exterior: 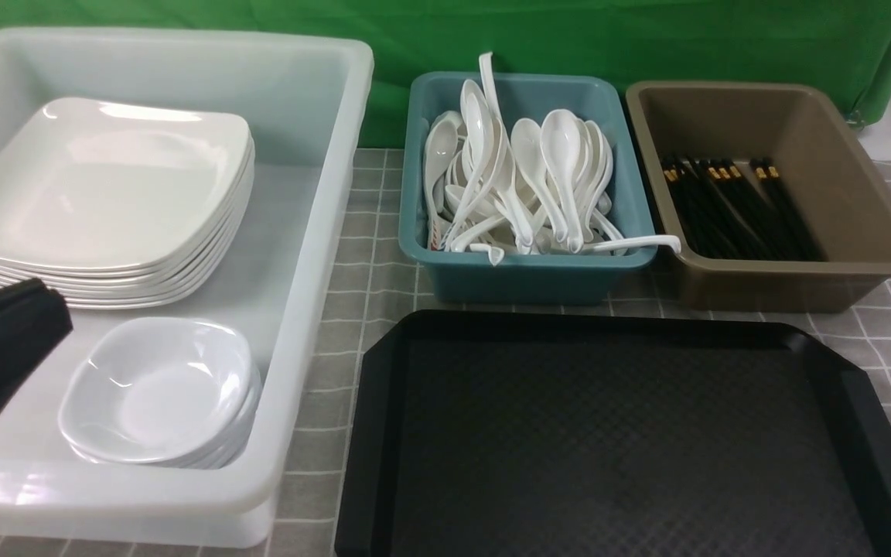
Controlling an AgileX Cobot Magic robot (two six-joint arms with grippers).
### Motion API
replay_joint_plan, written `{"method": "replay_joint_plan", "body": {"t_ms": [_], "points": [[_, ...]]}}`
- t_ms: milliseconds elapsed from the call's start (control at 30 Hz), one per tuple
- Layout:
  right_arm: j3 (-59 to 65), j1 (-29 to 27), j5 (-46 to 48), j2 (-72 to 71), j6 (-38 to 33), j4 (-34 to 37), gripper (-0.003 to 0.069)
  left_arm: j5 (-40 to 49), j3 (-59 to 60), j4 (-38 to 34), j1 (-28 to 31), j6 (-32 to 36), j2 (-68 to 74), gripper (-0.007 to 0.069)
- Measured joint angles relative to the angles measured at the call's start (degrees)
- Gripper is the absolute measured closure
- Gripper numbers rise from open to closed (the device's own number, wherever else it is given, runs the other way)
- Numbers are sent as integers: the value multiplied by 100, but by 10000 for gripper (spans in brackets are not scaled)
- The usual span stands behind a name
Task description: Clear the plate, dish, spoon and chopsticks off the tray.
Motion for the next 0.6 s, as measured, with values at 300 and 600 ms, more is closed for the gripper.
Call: {"method": "replay_joint_plan", "body": {"t_ms": [300, 600], "points": [[0, 0, 0, 0, 0, 0, 542, -469, 935, 61, 1762, -181, -1019, 613], [5, 0, -2, -5, 0, 0, 516, -519, 2545, 61, 2823, -663, -1925, 613]]}}
